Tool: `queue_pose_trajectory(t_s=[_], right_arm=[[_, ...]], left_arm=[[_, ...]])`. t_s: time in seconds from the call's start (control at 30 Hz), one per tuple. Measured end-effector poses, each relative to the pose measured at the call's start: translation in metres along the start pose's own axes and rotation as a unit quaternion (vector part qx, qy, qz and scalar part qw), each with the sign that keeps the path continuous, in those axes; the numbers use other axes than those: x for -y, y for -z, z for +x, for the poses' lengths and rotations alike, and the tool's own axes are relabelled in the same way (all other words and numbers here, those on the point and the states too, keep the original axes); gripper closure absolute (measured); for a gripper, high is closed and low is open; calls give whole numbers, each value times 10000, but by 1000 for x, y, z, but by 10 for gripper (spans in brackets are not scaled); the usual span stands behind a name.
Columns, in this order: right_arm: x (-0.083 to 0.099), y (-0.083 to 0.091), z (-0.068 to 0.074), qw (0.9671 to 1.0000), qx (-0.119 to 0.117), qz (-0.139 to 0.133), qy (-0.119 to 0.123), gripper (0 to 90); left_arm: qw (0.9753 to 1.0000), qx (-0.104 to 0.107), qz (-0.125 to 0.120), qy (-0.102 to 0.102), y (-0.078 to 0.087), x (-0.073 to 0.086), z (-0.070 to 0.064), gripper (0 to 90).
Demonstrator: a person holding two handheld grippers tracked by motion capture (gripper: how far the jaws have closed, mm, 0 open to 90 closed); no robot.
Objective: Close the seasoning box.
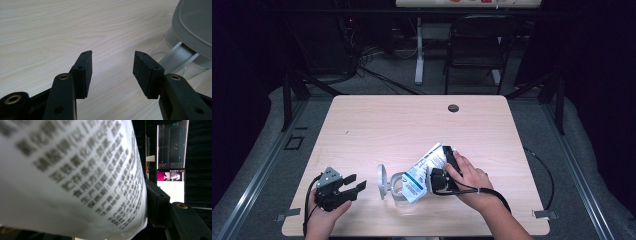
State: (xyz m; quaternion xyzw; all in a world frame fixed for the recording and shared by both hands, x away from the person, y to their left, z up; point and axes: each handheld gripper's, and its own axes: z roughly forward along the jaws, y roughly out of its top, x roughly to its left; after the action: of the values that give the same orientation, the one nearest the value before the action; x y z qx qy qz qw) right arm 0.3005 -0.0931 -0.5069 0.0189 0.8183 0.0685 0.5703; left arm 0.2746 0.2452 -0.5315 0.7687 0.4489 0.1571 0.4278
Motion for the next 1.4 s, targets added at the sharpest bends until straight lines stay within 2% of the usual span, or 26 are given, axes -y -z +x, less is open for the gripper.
queue_pose_trajectory(t_s=[0.23,0.4,0.43,0.57,0.97,1.4], right_arm=[[0,0,0,10000,4,-4,22,450],[-1,1,-1,9999,24,48,99,450],[-1,0,0,10000,19,-11,40,450],[-1,0,0,10000,29,-17,55,451],[-2,1,-2,9998,80,42,182,451],[-3,1,-2,9996,147,-45,239,453]], left_arm=[[10000,5,42,10,0,0,0,502],[10000,9,-14,15,0,0,0,502],[10000,9,-14,14,0,0,0,503],[10000,8,-3,-4,0,0,0,503],[10000,-1,8,-7,0,0,0,503],[10000,-2,0,-3,0,0,0,503]])
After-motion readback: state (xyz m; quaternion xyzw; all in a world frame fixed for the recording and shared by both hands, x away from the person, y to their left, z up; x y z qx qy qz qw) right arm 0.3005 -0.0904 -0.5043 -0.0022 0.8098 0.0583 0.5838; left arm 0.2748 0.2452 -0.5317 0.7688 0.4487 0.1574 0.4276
